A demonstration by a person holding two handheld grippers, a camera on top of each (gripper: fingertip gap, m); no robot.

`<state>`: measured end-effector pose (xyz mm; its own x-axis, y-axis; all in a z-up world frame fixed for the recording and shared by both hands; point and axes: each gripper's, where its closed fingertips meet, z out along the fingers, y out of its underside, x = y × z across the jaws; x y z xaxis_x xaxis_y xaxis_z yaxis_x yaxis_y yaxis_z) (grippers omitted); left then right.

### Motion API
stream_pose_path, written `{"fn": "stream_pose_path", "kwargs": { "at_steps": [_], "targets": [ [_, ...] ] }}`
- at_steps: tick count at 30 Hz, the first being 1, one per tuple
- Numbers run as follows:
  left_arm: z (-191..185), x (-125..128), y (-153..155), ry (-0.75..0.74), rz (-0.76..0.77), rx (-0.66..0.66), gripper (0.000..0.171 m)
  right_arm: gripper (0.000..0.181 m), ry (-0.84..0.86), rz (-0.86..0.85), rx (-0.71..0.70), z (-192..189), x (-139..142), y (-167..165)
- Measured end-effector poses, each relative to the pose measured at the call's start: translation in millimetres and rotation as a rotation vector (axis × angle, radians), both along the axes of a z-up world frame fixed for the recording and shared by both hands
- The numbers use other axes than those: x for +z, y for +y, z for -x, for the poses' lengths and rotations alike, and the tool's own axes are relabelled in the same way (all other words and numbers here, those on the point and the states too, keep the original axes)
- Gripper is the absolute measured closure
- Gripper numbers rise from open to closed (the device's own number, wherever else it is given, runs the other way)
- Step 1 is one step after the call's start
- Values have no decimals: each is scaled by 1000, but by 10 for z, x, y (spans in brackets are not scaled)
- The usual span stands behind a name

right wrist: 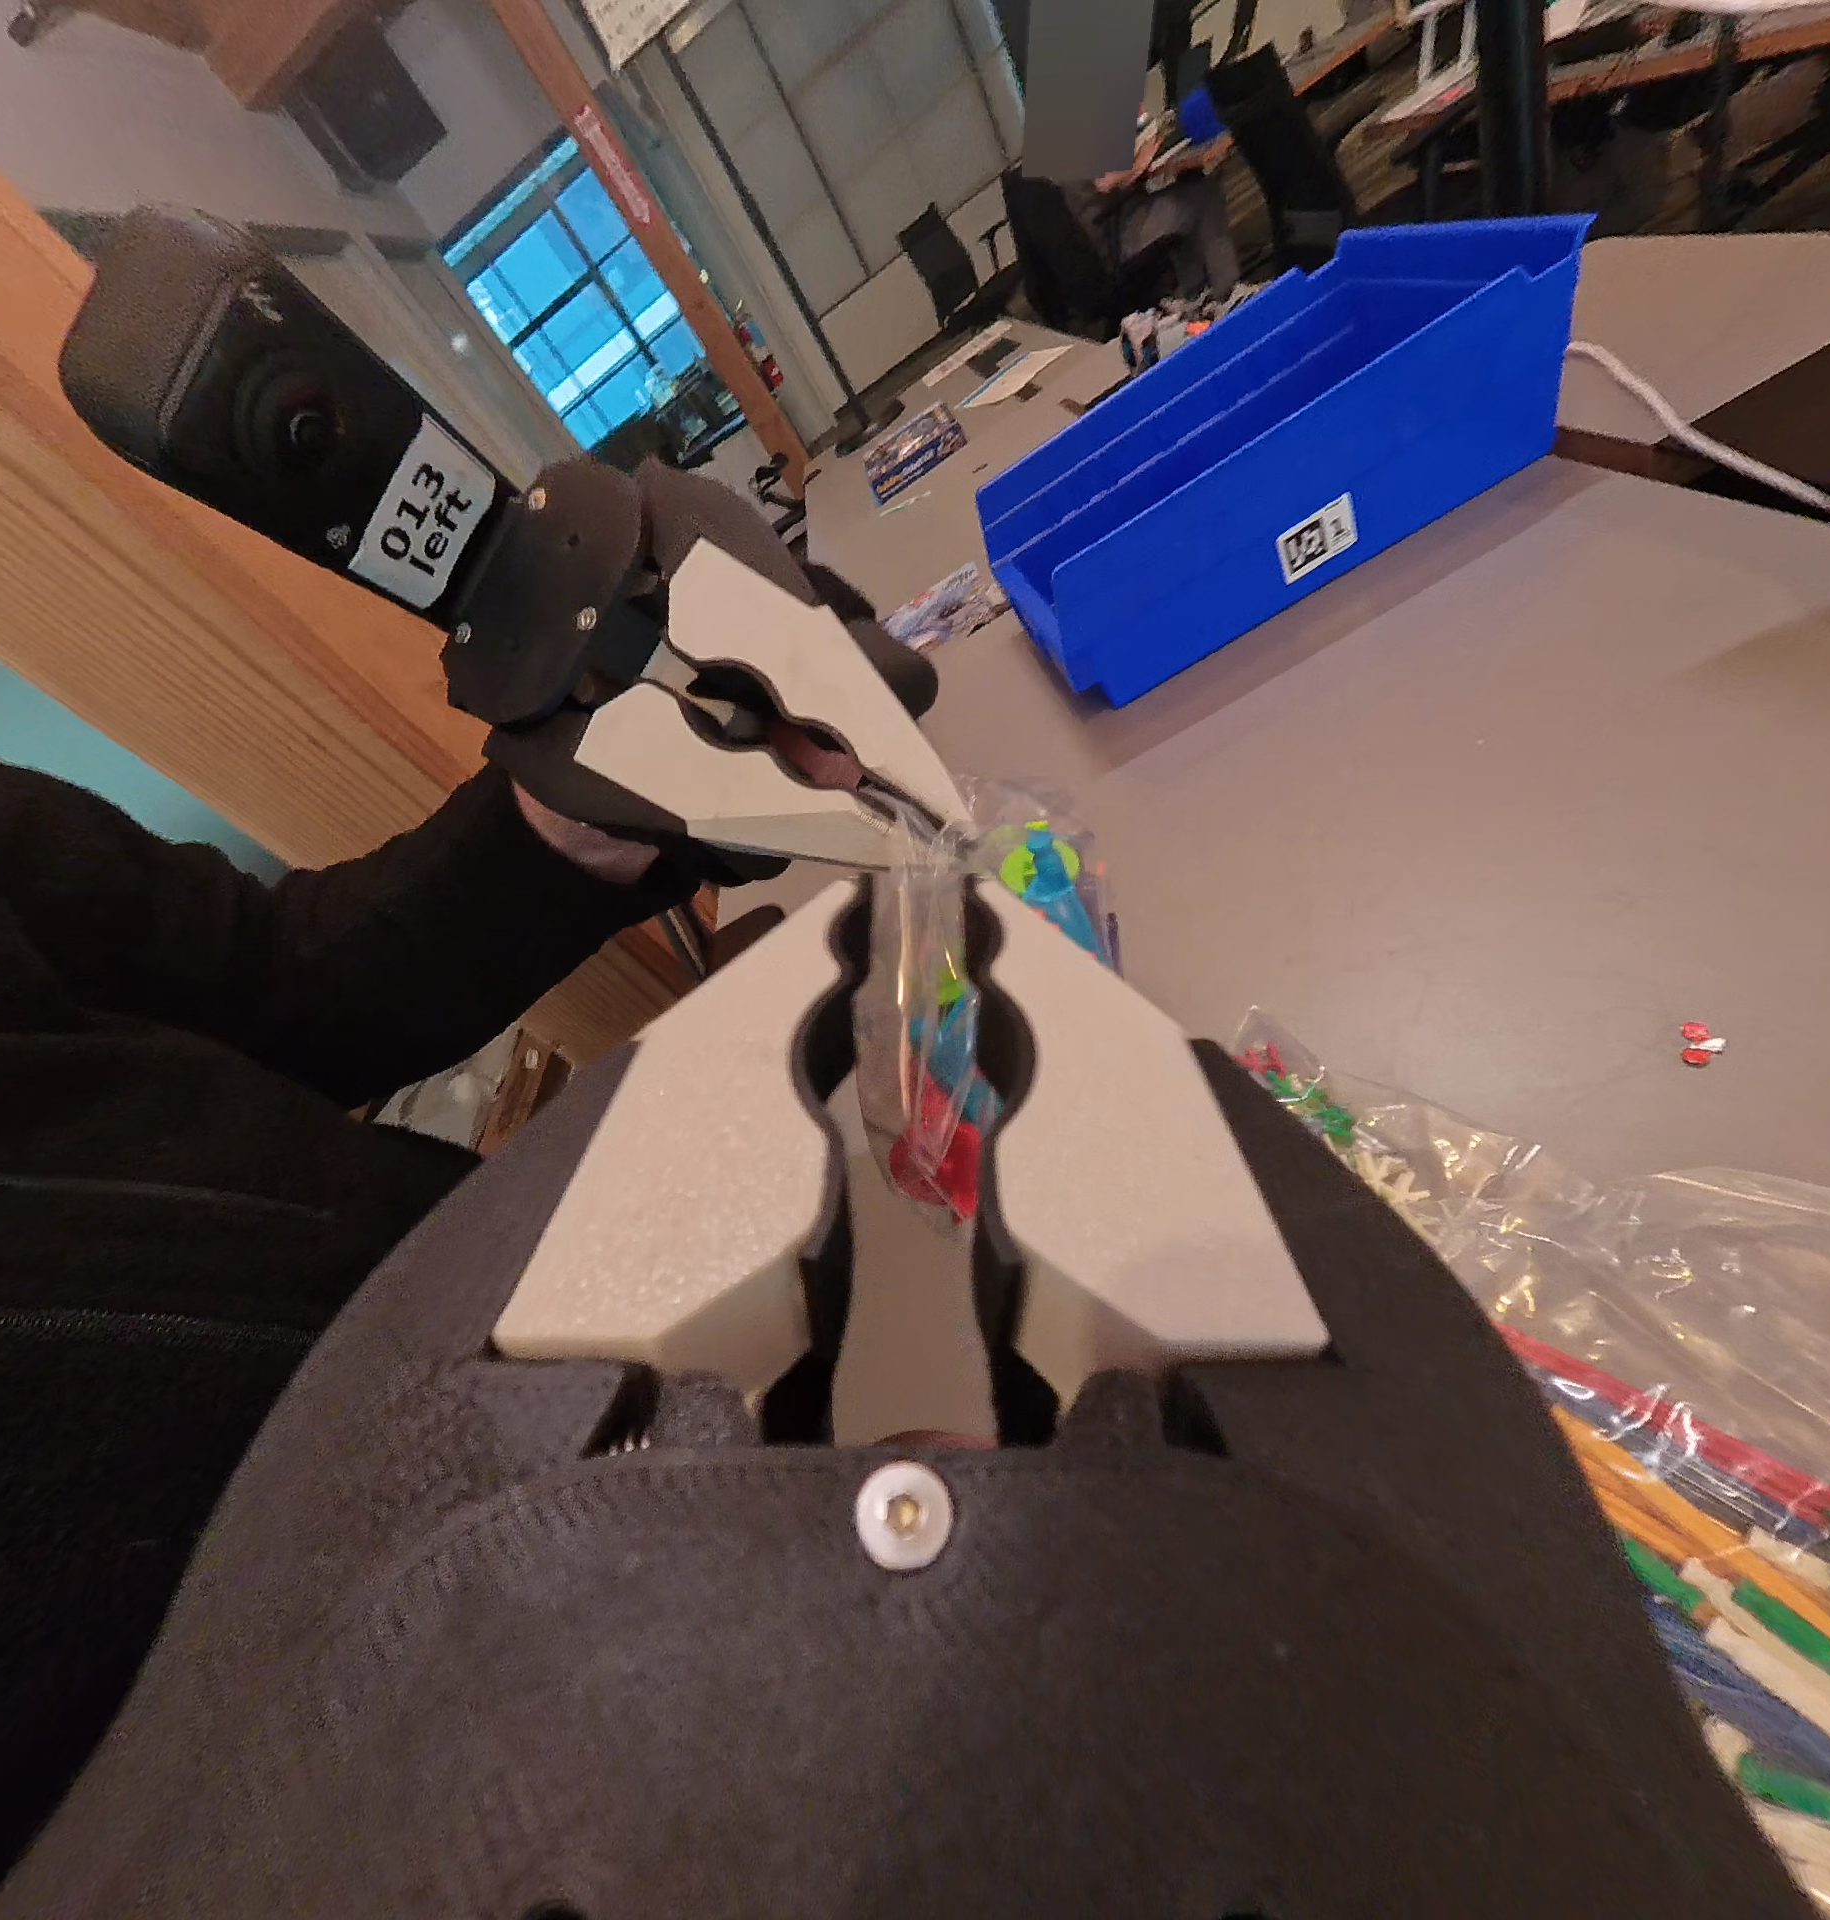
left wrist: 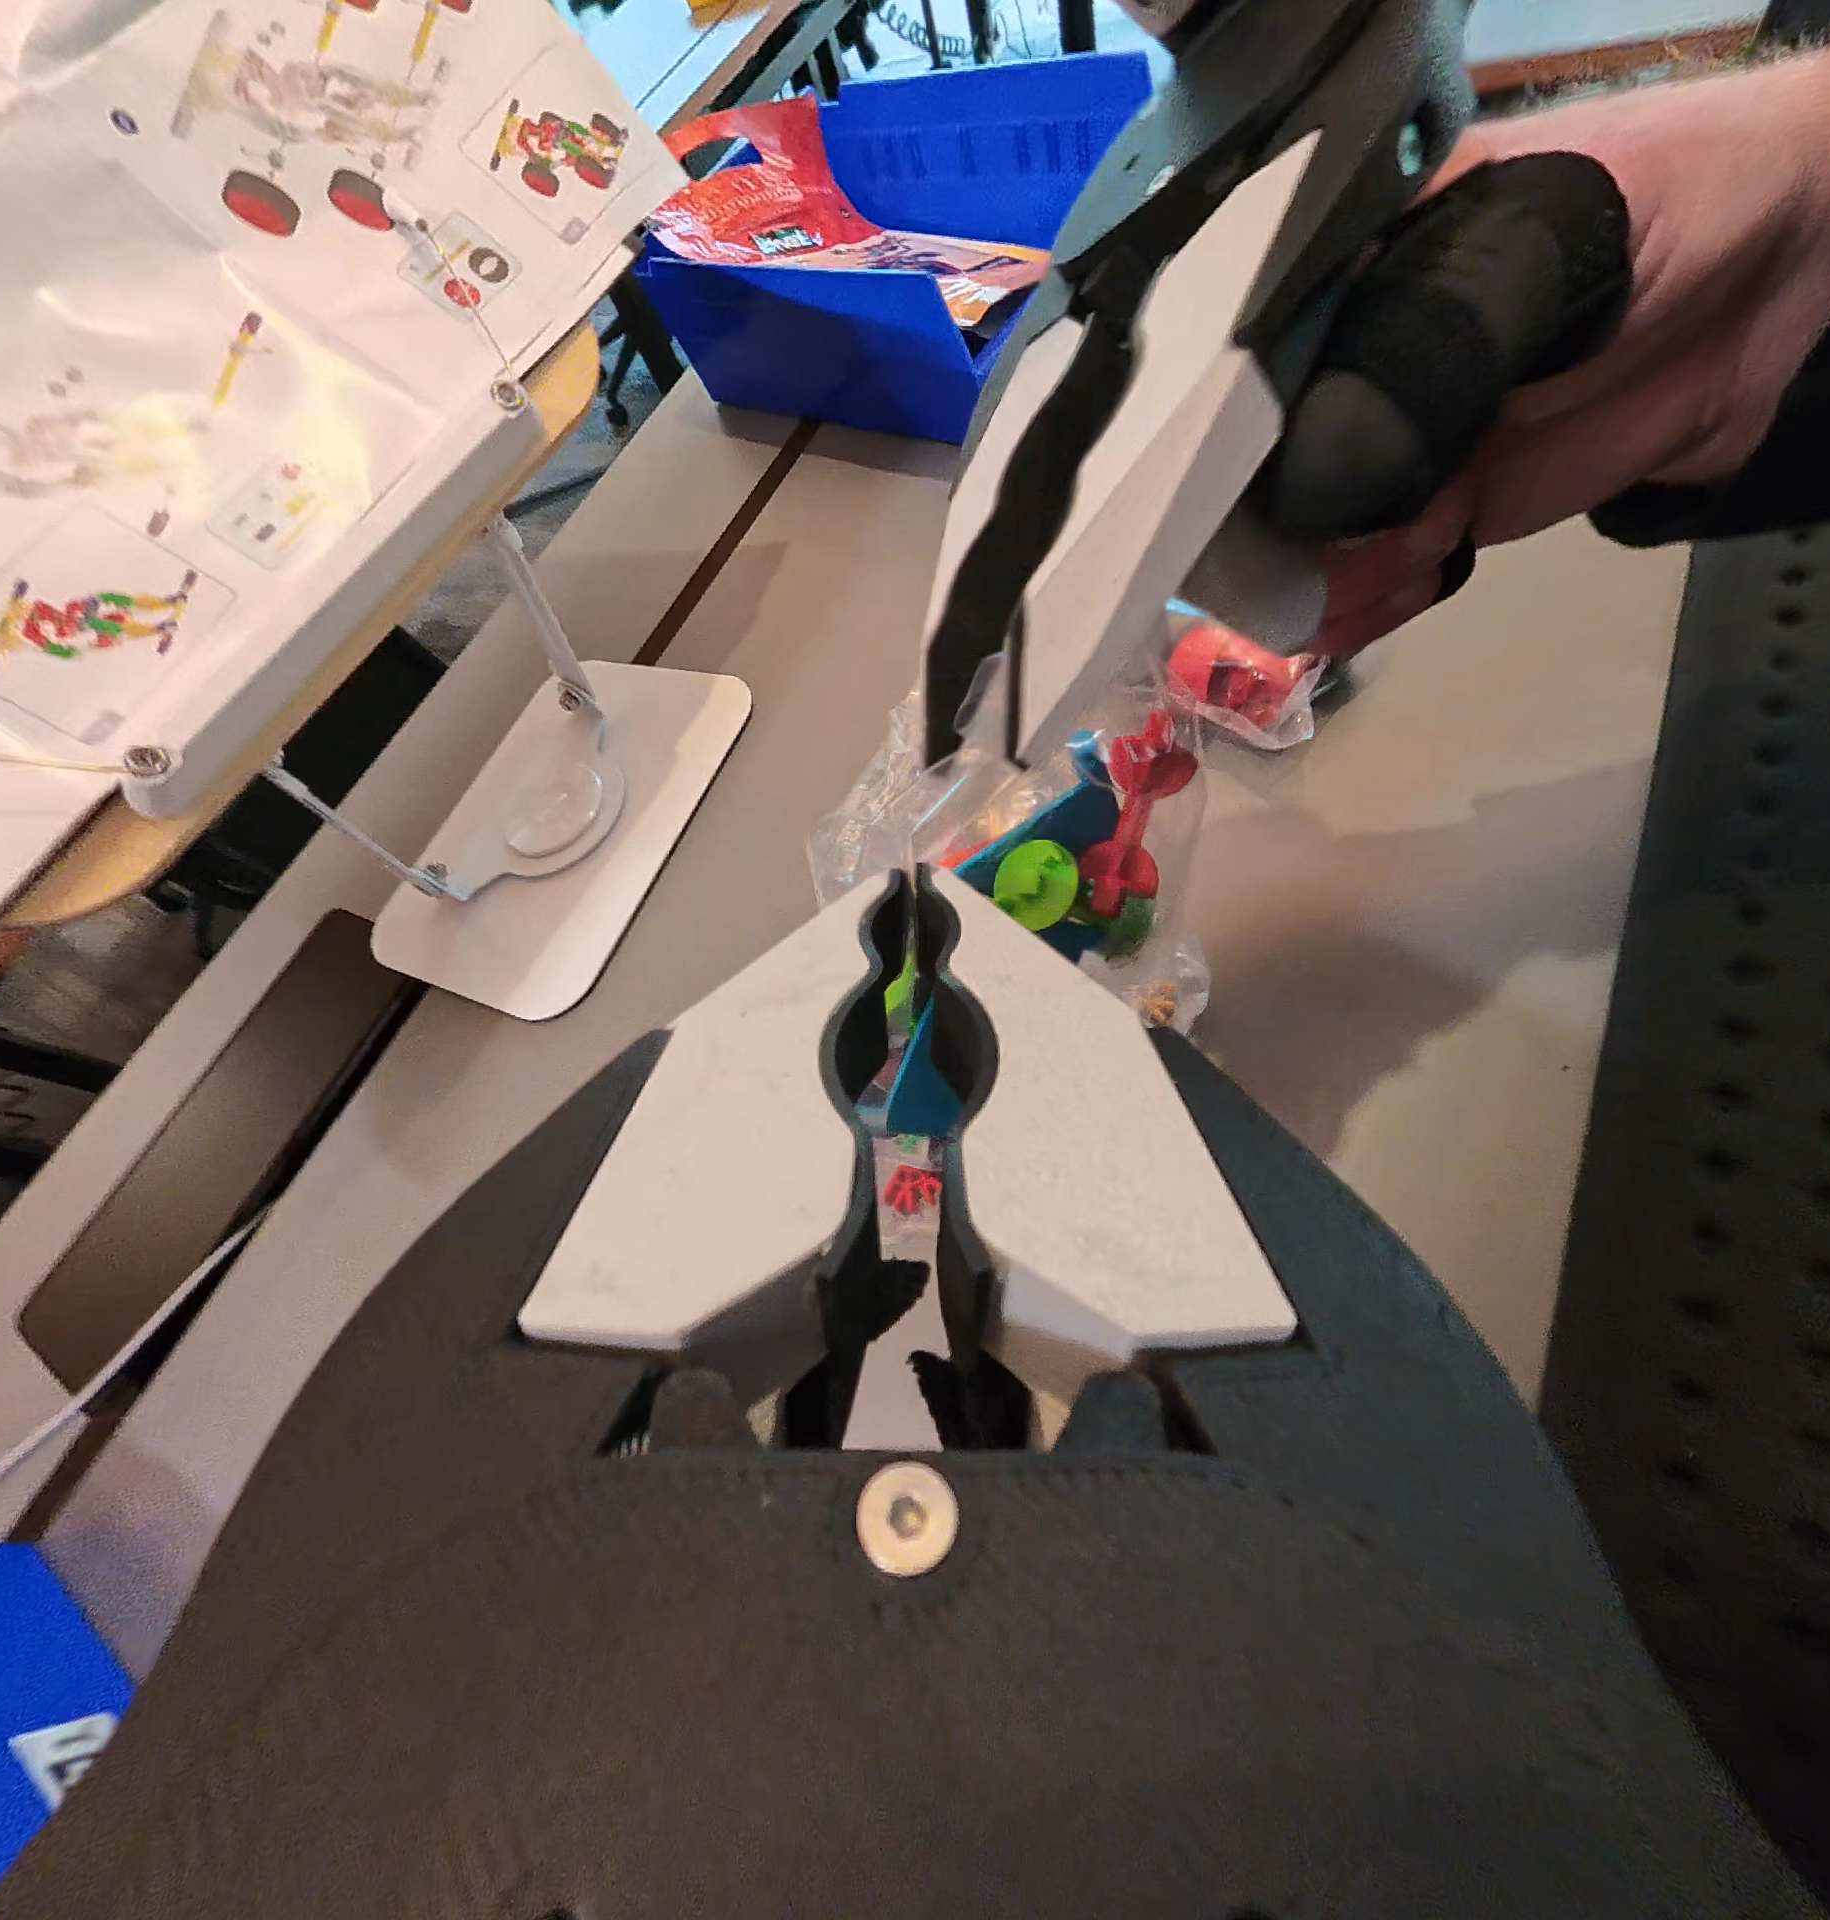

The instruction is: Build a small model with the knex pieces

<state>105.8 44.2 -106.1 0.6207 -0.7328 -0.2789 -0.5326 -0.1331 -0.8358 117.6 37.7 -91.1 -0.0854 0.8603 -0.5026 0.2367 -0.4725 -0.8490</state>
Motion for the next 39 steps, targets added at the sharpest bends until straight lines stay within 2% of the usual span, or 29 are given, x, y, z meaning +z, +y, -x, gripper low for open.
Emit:
{"fn": "stream_pose_path", "kwargs": {
  "at_steps": [2, 3, 6, 9, 10, 12, 17, 18, 20, 22, 27, 29, 30, 31, 32, 35, 38, 39],
  "targets": [
    [40, 23, 29, -60, 20, 35, 171, 136, 7, -20, -37, -34, 15, 55],
    [46, 33, 28, -99, 42, 41, 171, 130, -4, -54, -47, -55, 3, 65],
    [32, 125, 22, -221, 71, 45, 171, 140, -33, -168, -45, -94, -27, 42],
    [10, 173, 28, -315, 109, 46, 171, 171, -26, -226, -33, -107, -12, -2],
    [0, 181, 25, -339, 126, 44, 171, 175, -26, -230, -36, -115, -9, 2],
    [0, 194, 16, -380, 150, 40, 171, 177, -4, -182, -47, -146, 18, 29],
    [-49, 347, -50, -611, 237, -30, 171, 178, 133, 45, -25, -232, 157, 46],
    [-45, 350, -41, -621, 231, -25, 171, 178, 134, 57, -27, -231, 154, 46],
    [-24, 330, -15, -546, 161, 8, 170, 178, 115, 63, -31, -233, 125, 53],
    [-20, 408, -20, -521, 102, 8, 154, 178, 108, 88, -28, -257, 110, 65],
    [-132, 423, -31, -422, 87, -26, 145, 177, 88, 98, -1, -272, 85, 31],
    [-212, 365, -28, -394, 116, -44, 150, 177, 82, 97, 27, -245, 89, -27],
    [-253, 337, -42, -384, 130, -62, 168, 177, 81, 98, 37, -229, 89, -49],
    [-261, 321, -26, -386, 140, -56, 171, 177, 82, 99, 40, -217, 88, -56],
    [-250, 313, -6, -400, 155, -45, 171, 176, 91, 102, 30, -216, 93, -37],
    [-185, 360, 44, -521, 207, -10, 171, 150, 152, 99, -11, -268, 173, 41],
    [-192, 430, 31, -678, 276, -30, 171, 151, 165, 55, -21, -314, 197, 44],
    [-200, 439, 33, -716, 290, -33, 171, 156, 173, 41, -28, -321, 213, 50]
  ]
}}
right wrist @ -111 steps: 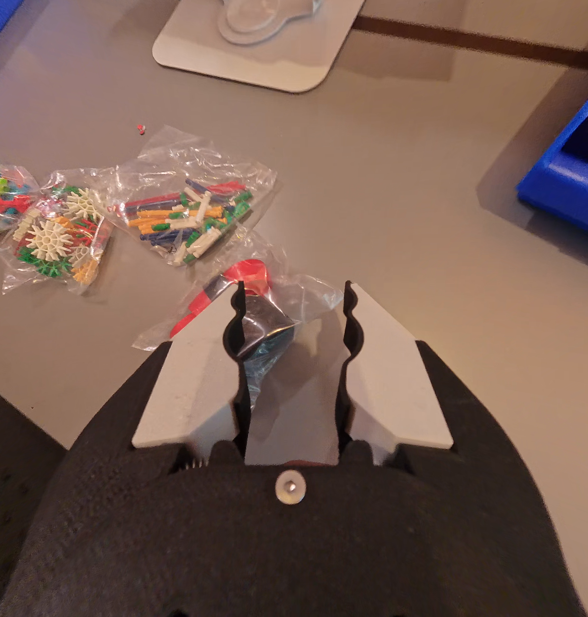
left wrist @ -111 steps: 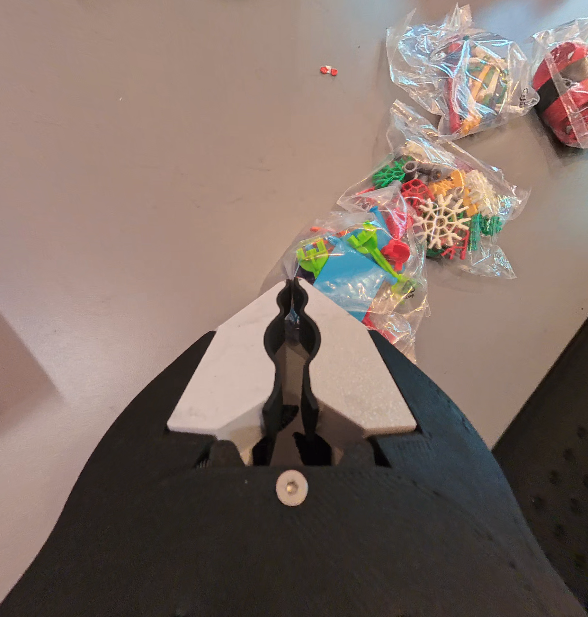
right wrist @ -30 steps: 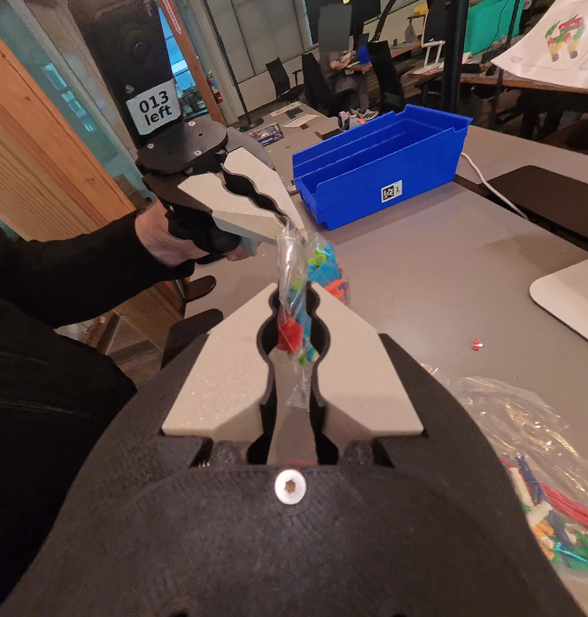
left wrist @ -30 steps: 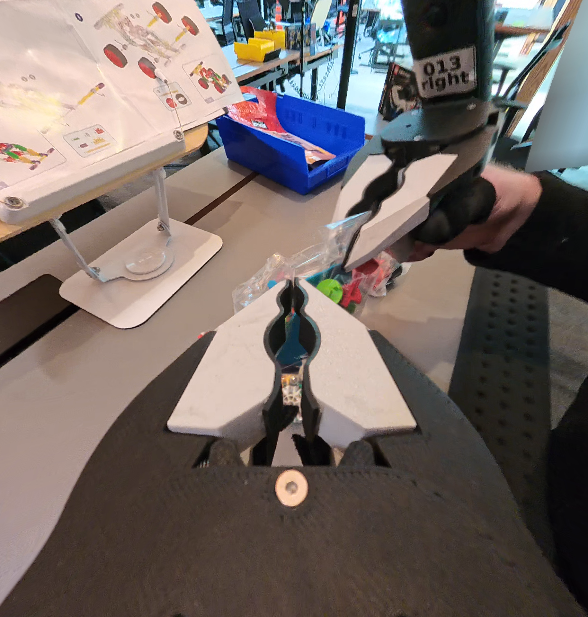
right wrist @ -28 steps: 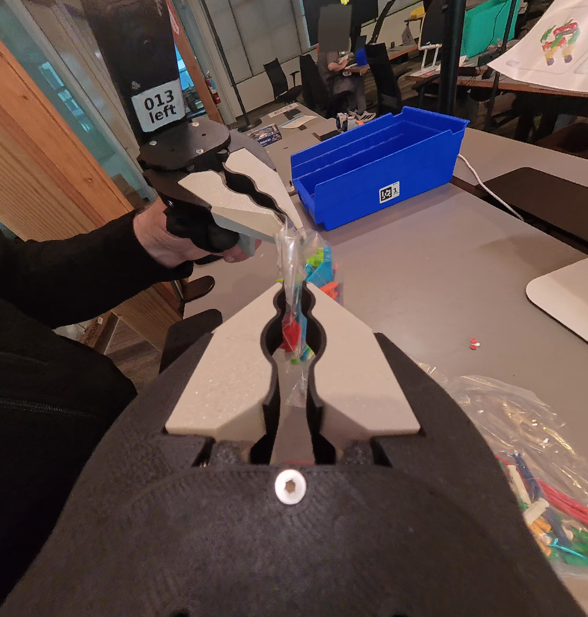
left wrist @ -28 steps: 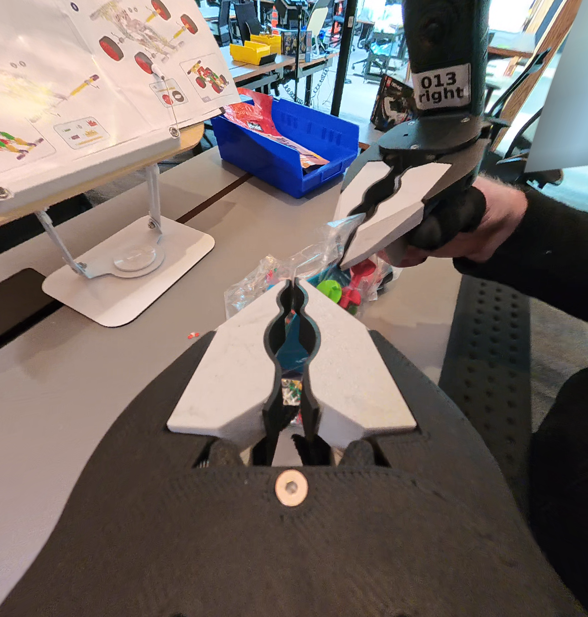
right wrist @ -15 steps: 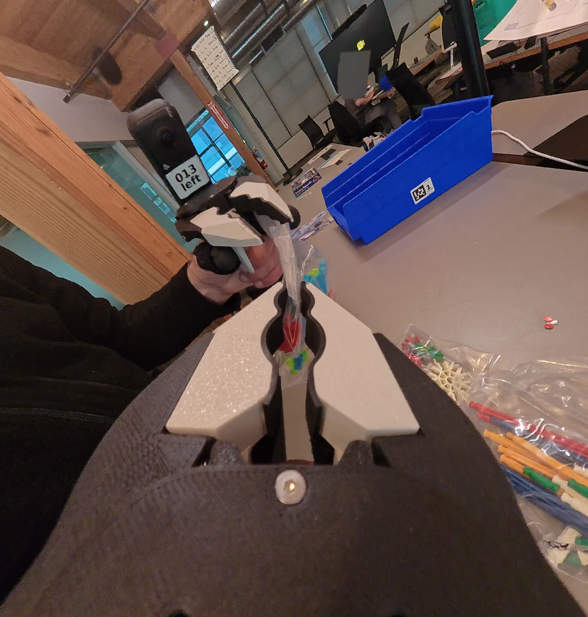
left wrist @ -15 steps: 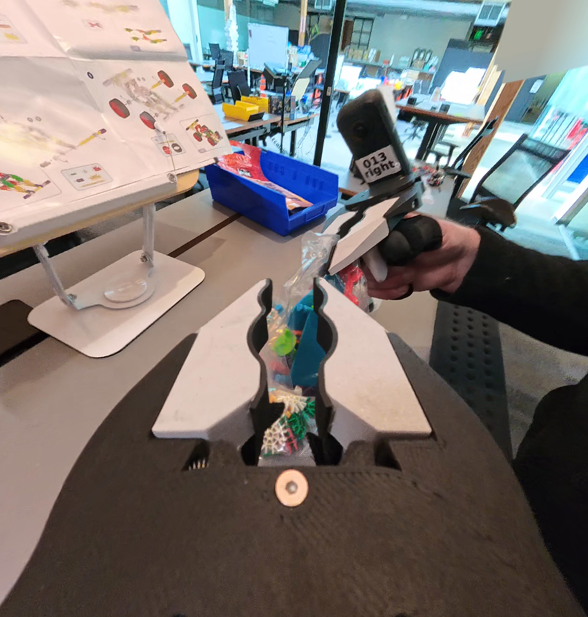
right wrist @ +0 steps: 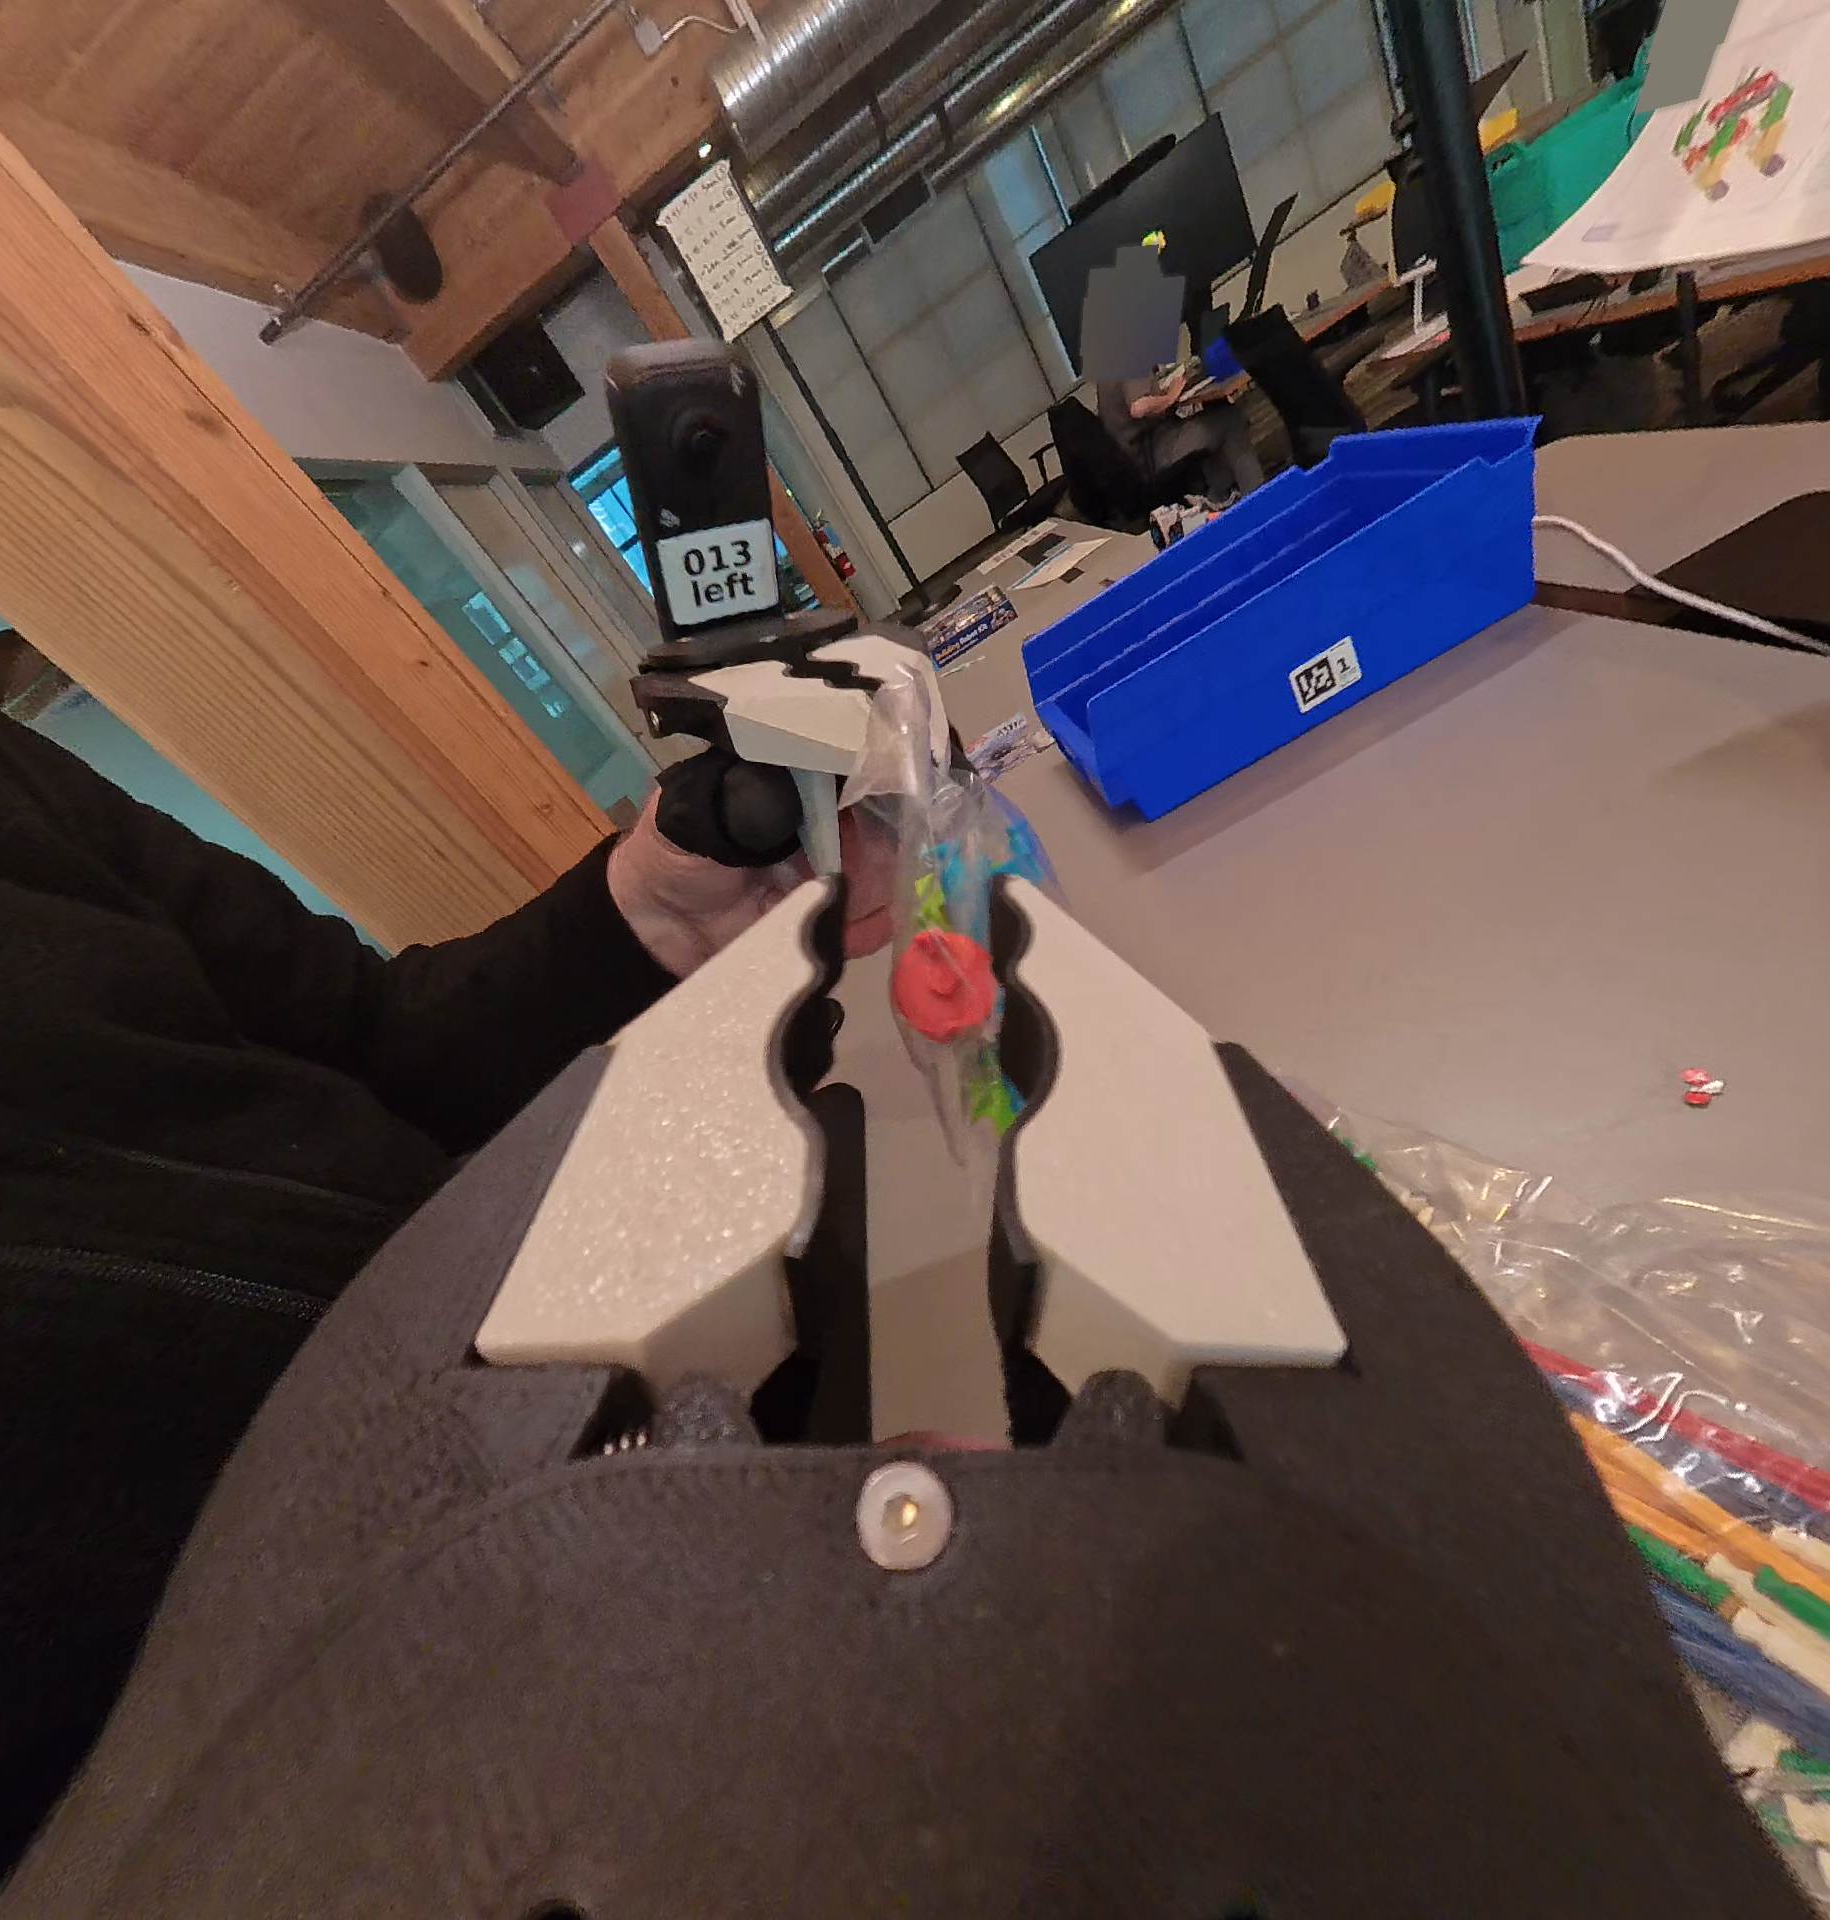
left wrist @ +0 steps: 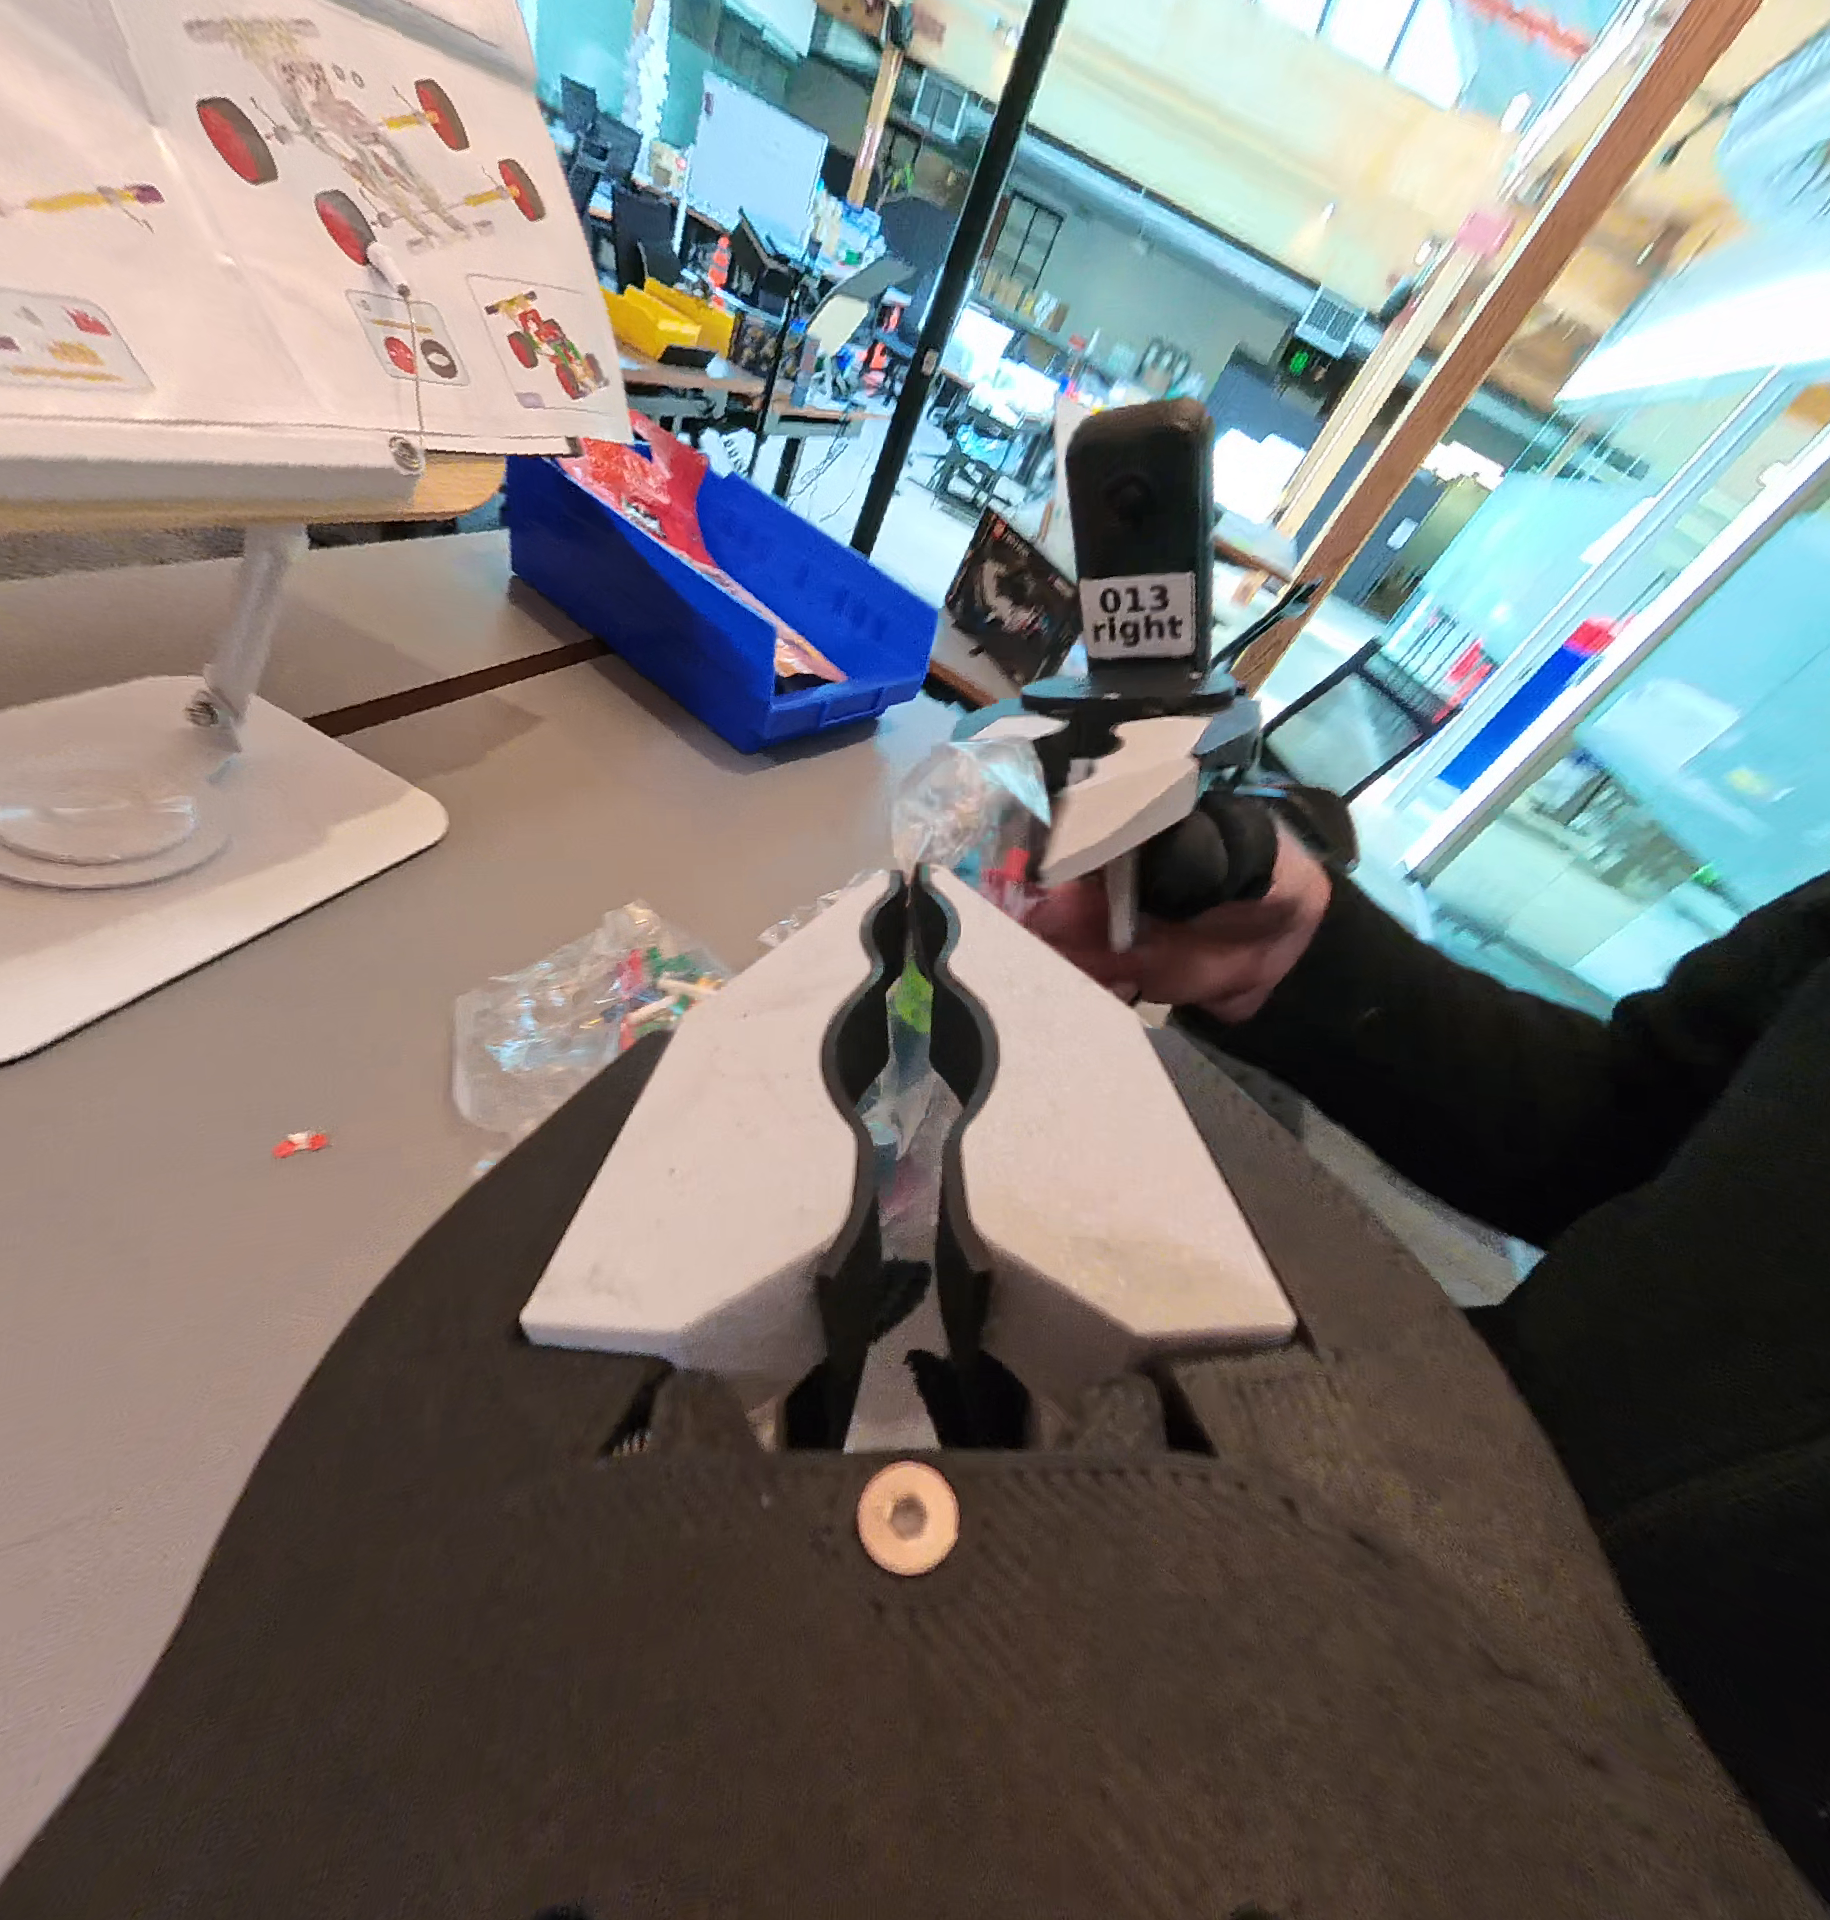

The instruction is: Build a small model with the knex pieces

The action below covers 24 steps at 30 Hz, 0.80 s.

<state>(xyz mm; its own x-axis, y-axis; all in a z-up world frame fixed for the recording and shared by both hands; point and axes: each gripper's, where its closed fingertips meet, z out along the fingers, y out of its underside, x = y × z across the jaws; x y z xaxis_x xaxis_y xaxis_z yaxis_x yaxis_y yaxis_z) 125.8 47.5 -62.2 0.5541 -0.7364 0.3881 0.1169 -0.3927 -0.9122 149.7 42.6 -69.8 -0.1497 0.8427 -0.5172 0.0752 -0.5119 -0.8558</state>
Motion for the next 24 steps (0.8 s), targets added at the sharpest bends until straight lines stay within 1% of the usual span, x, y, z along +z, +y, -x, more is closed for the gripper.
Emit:
{"fn": "stream_pose_path", "kwargs": {
  "at_steps": [1, 2, 3, 5, 7, 8, 11, 14, 17, 18, 19, 21, 22, 24],
  "targets": [
    [-10, 14, -4, -44, 15, -8, 171, 172, 3, -17, -7, -6, 8, 6],
    [-13, 26, 0, -84, 32, -13, 171, 175, 2, -26, -17, -8, 16, 22],
    [-15, 27, 3, -110, 44, -17, 171, 179, 5, -22, -29, -12, 29, 46],
    [-8, 7, 5, -123, 54, -25, 171, 179, 14, 13, -46, -16, 44, 95],
    [10, -45, 23, -77, 47, -10, 171, 181, 8, 54, -39, -11, 17, 106],
    [29, -73, 38, -25, 25, 9, 169, 181, -5, 58, -41, -10, -9, 110],
    [54, -72, 55, 163, -102, 50, 144, 181, -33, 75, -33, -18, -50, 112],
    [-25, -54, 41, 356, -234, 40, 129, 181, -75, 81, -4, 6, -99, 83],
    [-147, -121, 15, 543, -326, -8, 126, 180, -104, 91, 25, 56, -130, 46],
    [-152, -150, 31, 605, -355, -3, 131, 180, -108, 95, 30, 72, -133, 38],
    [-148, -162, 46, 650, -384, 7, 140, 180, -109, 102, 39, 83, -133, 26],
    [-124, -177, 68, 688, -402, 22, 159, 181, -111, 113, 40, 95, -138, 27],
    [-127, -157, 57, 671, -410, 21, 170, 181, -112, 115, 37, 94, -142, 36],
    [-143, -115, 36, 596, -381, 15, 171, 180, -98, 113, 34, 83, -126, 48]
  ]
}}
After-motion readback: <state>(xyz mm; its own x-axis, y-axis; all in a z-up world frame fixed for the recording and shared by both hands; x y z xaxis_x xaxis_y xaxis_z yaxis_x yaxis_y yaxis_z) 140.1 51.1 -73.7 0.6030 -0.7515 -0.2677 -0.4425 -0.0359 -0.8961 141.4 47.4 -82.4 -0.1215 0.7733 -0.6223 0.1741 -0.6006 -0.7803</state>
